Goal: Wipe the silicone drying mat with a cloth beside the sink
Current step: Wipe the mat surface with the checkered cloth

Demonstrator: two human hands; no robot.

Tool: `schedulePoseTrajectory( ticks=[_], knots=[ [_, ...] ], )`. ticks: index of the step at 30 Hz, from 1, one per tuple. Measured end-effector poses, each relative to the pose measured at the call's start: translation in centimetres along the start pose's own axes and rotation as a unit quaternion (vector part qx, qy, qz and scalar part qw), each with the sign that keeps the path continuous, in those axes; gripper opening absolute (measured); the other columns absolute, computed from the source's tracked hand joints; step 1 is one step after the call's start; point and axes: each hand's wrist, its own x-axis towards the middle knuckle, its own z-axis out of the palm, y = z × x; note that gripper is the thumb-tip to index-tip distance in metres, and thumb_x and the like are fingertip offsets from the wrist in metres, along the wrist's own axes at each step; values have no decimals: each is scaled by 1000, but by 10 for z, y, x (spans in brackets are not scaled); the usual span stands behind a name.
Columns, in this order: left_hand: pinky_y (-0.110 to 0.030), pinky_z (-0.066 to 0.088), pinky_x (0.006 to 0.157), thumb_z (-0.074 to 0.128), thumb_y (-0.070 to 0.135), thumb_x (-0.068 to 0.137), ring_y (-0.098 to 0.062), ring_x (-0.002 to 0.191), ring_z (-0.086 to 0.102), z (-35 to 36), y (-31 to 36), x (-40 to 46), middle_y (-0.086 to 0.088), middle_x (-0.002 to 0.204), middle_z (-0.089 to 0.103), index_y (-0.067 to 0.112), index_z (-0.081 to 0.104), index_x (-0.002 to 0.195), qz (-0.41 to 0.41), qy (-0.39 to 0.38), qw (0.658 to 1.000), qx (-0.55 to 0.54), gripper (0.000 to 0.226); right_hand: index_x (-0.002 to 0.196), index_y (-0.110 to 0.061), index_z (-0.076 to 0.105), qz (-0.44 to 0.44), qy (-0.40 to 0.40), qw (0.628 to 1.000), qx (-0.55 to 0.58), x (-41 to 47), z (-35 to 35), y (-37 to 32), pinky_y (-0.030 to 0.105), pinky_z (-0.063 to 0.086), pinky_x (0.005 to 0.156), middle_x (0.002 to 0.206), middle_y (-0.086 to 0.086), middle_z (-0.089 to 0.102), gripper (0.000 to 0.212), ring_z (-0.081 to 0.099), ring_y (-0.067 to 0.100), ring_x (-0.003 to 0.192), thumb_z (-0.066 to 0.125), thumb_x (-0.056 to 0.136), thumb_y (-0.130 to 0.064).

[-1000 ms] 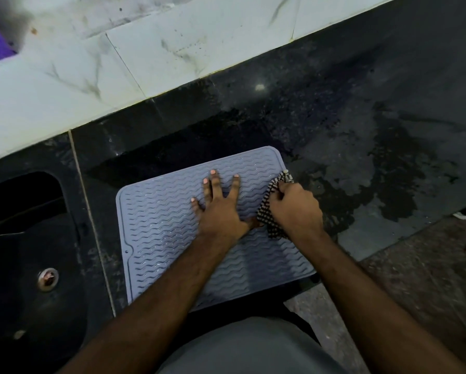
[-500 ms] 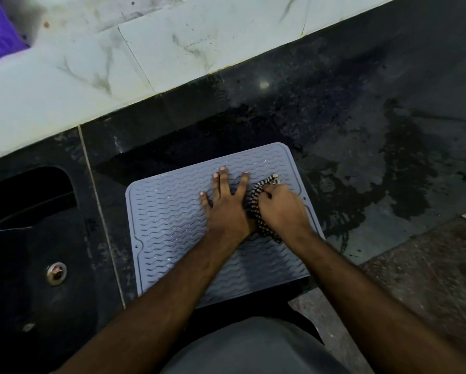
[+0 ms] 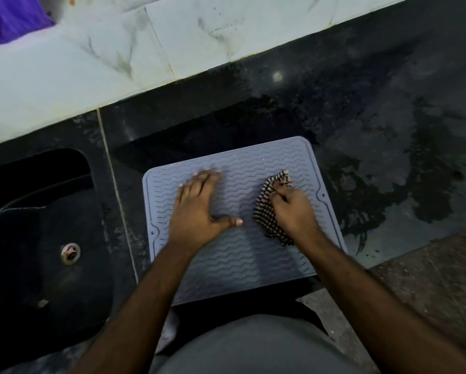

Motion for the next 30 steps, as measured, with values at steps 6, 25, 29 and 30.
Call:
schedulePoseTrajectory(
  ticks=[6,25,29,30],
  knots=[
    [-43,-6,126,54,95,60,-15,156,-9,11,-10,-2,9,171,-5,41,8,161,-23,-62,997,34,124,142,-9,50,-36,28,998,-46,-8,22,-15,20,41,86,133,8,61,42,62,22,108,47,103,-23],
    [-45,-9,125,56,93,66,-15,156,-12,-21,-51,-28,5,171,-7,30,3,163,-20,-51,996,76,128,145,-13,45,-22,33,998,51,-27,76,-22,29,42,48,107,3,71,44,50,9,51,45,103,-24],
    [-46,-5,126,54,96,64,-14,156,-14,-19,-70,-45,9,171,-9,35,0,163,-63,-48,996,44,128,146,-11,44,24,49,992,114,-29,81,-28,8,46,60,134,0,59,43,56,3,70,44,103,-19],
    [-45,-6,126,55,96,63,-13,156,-14,-17,-72,-45,10,170,-10,36,0,162,-64,-50,996,38,128,146,-9,43,32,52,989,133,-31,83,-31,4,45,65,134,-3,57,43,59,5,81,44,103,-17]
  ],
)
